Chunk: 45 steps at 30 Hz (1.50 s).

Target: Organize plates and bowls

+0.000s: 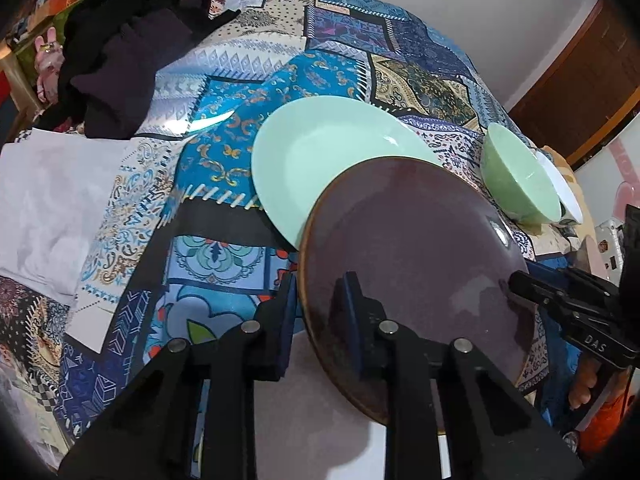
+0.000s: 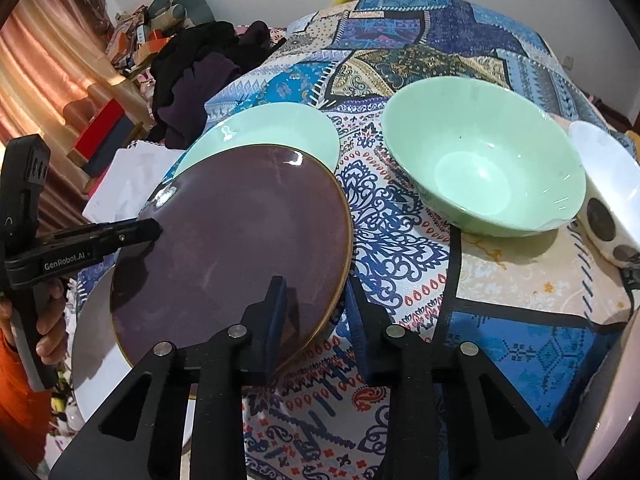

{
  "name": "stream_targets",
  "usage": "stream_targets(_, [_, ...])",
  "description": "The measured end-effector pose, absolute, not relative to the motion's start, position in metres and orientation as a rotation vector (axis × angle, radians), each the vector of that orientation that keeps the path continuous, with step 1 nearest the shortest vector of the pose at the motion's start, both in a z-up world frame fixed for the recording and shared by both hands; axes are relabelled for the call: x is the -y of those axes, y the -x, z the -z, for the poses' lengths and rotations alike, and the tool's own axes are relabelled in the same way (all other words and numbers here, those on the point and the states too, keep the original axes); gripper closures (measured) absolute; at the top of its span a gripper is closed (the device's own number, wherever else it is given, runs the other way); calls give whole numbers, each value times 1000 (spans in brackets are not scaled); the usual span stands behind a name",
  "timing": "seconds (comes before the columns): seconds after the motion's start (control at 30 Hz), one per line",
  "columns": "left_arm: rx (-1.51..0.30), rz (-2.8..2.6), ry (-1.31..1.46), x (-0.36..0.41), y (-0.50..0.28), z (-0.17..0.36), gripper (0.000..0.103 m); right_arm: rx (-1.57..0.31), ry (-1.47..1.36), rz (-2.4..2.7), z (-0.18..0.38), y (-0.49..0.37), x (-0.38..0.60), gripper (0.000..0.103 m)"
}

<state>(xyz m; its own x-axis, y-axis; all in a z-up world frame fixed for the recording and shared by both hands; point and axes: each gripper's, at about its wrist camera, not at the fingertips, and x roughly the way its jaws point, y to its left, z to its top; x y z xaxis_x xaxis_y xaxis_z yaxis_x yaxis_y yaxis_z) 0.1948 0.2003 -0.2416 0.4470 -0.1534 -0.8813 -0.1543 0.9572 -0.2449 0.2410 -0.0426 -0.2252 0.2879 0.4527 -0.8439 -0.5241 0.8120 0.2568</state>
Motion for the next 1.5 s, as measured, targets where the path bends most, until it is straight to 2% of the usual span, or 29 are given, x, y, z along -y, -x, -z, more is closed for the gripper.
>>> stream_targets(0.63, [-1117,-20,248,-186,-186,234,80,-1077,68,-652,218,-234,48,80])
stream_targets(1.5, [-1066,4,225,-126,-128,176,80,-1011,22,-623,175,-182,104,80])
